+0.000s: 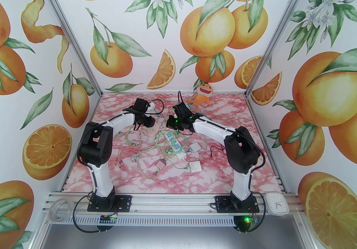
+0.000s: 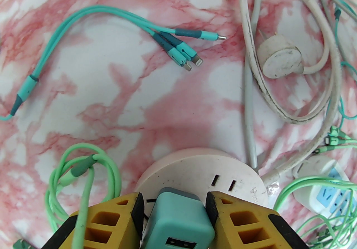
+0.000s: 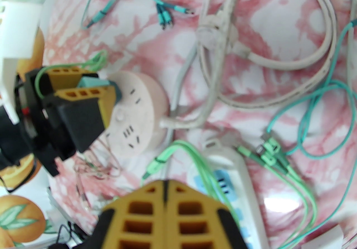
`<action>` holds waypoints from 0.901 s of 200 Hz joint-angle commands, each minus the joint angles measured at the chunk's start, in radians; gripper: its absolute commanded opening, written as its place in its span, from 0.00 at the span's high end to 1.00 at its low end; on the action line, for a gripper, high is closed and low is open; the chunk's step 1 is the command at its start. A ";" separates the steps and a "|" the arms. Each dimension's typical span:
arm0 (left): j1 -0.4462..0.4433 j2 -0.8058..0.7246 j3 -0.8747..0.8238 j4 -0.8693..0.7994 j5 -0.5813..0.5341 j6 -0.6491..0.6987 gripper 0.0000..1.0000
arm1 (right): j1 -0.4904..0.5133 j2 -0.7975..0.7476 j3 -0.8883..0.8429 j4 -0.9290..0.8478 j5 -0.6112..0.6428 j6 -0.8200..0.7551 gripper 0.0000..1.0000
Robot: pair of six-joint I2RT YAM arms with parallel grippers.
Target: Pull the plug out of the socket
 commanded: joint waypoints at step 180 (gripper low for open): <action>-0.042 -0.094 -0.097 -0.023 -0.080 -0.091 0.84 | 0.041 0.258 0.183 0.152 -0.231 0.160 1.00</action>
